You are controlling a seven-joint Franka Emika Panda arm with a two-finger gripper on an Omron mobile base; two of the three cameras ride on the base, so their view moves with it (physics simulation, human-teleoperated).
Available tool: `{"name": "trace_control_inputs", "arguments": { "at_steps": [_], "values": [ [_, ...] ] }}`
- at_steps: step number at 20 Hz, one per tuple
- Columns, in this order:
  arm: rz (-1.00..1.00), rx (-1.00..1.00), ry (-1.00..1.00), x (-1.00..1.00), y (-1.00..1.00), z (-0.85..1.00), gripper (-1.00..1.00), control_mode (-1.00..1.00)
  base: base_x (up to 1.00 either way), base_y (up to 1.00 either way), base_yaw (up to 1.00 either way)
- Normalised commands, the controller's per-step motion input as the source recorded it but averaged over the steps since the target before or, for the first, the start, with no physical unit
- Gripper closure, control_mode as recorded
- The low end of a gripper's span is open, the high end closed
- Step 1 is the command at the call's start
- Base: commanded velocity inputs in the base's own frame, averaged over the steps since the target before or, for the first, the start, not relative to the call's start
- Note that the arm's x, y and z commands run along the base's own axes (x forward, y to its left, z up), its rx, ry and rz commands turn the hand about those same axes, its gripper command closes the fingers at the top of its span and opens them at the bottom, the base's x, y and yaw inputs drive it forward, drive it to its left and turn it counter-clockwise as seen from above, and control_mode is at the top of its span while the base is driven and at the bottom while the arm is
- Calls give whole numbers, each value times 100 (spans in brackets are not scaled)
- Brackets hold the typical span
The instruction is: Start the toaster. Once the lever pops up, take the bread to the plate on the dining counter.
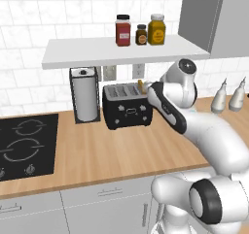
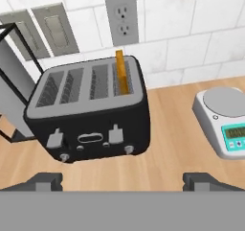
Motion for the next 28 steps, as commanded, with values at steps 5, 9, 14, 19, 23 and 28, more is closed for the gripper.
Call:
{"name": "trace_control_inputs", "arguments": {
  "at_steps": [5, 9, 14, 19, 23, 28],
  "values": [
    [0, -6, 0, 39, 0, -20, -100, -100, 0, 0, 0],
    [0, -1, 0, 31, 0, 0, -100, -100, 0, 0, 0],
    [0, 0, 0, 32, 0, 0, -100, -100, 0, 0, 0],
    [0, -3, 0, 25, 0, -3, -100, -100, 0, 0, 0],
    [0, -5, 0, 16, 0, -12, -100, -100, 0, 0, 0],
    [0, -4, 0, 10, 0, -14, -100, -100, 0, 0, 0]
  ]
}}
